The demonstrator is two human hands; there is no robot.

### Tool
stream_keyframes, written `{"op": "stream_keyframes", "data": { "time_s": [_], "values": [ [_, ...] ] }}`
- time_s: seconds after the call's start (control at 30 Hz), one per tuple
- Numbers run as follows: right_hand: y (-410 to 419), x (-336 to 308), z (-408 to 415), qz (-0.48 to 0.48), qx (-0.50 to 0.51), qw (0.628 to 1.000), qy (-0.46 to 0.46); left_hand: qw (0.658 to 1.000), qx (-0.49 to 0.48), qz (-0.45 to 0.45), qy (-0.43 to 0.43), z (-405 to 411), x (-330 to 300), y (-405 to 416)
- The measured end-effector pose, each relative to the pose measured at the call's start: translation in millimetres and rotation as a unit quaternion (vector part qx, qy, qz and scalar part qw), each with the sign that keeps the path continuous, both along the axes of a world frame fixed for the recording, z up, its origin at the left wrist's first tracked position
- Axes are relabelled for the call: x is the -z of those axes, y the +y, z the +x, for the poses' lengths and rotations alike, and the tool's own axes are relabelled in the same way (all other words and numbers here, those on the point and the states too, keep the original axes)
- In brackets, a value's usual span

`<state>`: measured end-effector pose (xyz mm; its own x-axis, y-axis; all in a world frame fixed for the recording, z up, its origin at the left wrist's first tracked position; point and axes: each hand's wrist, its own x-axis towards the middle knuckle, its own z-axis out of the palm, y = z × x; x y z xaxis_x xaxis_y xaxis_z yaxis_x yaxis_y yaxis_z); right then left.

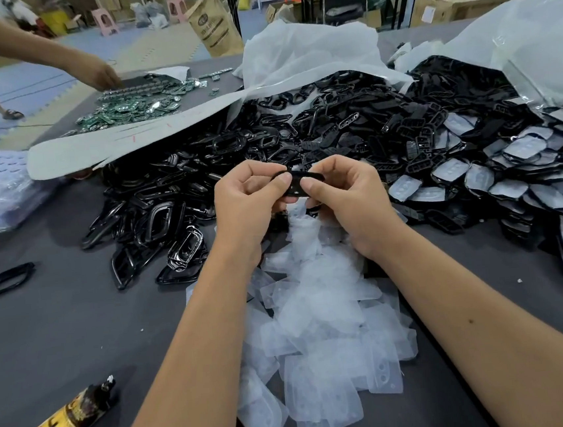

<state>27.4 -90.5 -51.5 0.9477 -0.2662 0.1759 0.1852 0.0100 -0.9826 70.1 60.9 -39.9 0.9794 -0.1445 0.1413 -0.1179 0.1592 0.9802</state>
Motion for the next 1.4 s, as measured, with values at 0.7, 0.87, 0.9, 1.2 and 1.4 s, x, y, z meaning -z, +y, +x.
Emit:
{"op": "stream_keyframes", "data": {
  "time_s": [0.7,0.87,0.9,1.2,1.4],
  "values": [
    [3.3,4.5,2.4,0.005,0.031,1.000,0.005,0.982,-0.078,0.122,-0.123,9.1,15.5,-1.9],
    [6.5,5.1,2.9,-0.060,0.066,0.996,0.024,0.978,-0.074,0.151,-0.122,6.5,16.8,-0.3],
    [6.7,5.5,3.0,-0.070,0.072,0.995,0.027,0.978,-0.069,0.153,-0.122,5.4,16.4,-0.2],
    [11.8,4.2,1.0,-0.163,0.153,0.975,-0.016,0.981,-0.069,0.141,-0.112,2.7,14.5,0.8],
    [11.4,1.5,-2.8,-0.467,0.155,0.870,0.039,0.983,-0.126,0.108,-0.080,7.5,16.7,2.8]
  ]
}}
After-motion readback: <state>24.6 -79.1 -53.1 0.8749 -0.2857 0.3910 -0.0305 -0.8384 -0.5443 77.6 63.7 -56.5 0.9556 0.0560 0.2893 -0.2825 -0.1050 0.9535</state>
